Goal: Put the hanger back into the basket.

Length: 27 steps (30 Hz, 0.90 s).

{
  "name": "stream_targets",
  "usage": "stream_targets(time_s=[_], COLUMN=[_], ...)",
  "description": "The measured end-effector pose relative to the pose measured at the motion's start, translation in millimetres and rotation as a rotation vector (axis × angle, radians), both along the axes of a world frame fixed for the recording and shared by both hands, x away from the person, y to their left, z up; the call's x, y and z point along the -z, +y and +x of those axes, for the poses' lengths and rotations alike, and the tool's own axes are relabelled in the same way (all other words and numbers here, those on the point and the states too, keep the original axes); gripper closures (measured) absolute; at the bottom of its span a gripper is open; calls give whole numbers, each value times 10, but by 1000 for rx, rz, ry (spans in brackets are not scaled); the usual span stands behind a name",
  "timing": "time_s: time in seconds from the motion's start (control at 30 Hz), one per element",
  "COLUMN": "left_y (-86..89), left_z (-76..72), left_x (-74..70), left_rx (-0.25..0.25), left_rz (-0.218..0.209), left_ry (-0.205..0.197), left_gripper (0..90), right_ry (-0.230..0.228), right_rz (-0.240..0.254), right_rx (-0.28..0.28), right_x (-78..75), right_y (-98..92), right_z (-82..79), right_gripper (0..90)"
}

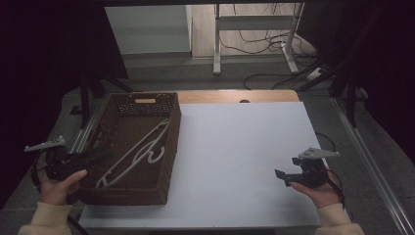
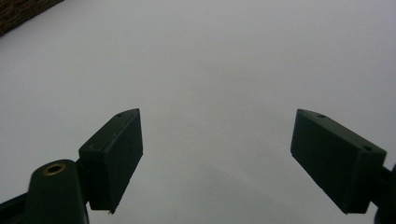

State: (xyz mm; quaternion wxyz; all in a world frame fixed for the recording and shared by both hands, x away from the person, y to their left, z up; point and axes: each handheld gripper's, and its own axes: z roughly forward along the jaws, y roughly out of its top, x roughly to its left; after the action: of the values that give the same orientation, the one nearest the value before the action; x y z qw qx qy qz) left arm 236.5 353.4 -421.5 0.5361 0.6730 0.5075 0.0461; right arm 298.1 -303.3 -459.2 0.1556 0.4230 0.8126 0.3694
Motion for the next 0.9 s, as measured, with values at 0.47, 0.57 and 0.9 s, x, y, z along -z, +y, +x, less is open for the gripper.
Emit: stream_targets(time_s=[0.47, 0.57, 0.9], left_y=[-532, -610, -995], left_z=[-39, -41, 10], left_x=[-99, -95, -173], left_rx=[68, 80, 90], left_rz=[140, 143, 219], left_ry=[-26, -30, -42], left_gripper=[366, 373, 375], right_ry=[-15, -18, -37], right_rz=[1, 20, 30], right_rx=[-25, -27, -76], right_x=[12, 0, -23], right_y=[42, 82, 277], right_z=[11, 10, -3], right_gripper=[174, 174, 171])
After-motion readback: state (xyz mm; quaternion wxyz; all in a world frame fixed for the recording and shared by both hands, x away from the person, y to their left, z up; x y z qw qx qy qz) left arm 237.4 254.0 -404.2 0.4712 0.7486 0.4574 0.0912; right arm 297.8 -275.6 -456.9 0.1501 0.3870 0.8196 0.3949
